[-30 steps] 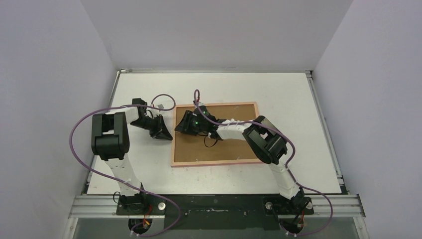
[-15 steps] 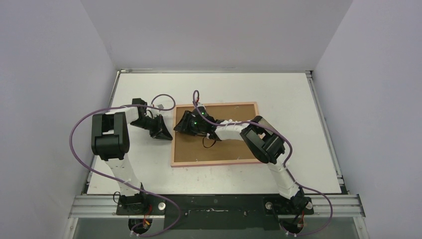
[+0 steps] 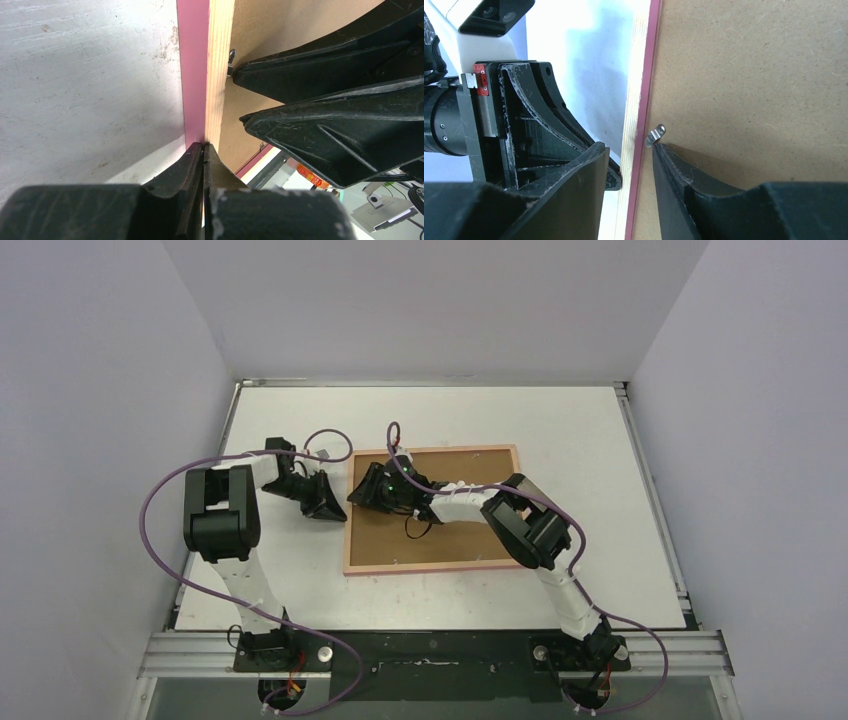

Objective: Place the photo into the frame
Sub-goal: Install the photo frame at the center of the board.

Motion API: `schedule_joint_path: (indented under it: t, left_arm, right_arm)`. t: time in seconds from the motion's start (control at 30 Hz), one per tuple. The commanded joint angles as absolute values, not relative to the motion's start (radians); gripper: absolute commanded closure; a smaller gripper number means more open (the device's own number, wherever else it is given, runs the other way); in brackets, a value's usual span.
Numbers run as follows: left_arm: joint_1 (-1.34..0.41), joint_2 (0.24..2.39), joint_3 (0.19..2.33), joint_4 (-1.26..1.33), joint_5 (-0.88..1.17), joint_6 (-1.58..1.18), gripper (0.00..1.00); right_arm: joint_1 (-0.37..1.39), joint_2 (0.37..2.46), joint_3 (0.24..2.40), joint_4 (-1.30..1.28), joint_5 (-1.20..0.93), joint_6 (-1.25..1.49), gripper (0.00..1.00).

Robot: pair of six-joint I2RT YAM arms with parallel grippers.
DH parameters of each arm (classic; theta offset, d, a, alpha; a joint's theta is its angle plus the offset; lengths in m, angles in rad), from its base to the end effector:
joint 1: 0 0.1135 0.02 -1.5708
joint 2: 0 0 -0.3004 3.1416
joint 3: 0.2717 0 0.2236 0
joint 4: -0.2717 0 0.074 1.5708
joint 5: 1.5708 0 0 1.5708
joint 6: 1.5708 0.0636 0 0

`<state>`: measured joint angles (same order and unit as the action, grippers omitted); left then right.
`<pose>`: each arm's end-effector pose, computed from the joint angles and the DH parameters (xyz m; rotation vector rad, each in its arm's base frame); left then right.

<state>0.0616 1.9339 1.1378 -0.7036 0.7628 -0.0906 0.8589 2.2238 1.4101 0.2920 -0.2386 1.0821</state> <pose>0.3309 -0.0236 0.1627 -0.1770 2.8587 -1.1499 0.3230 0.3973 0.1691 0.1022 2.4112 1.3126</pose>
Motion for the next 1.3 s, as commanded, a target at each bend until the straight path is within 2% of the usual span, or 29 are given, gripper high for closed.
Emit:
schedule_joint_path:
  t: [0.0,1.27]
  left_arm:
    - [0.055,1.941,1.137,-0.681,0.741,-0.074,1.0]
    - [0.049,1.946,1.149,-0.718,0.744,-0.049,1.0]
  right_arm:
    - [0.868,2.256,1.428,0.319,-0.206,1.092,0.61]
    - [0.888,2.282,1.476,0.312,-0.199,1.109,0.63]
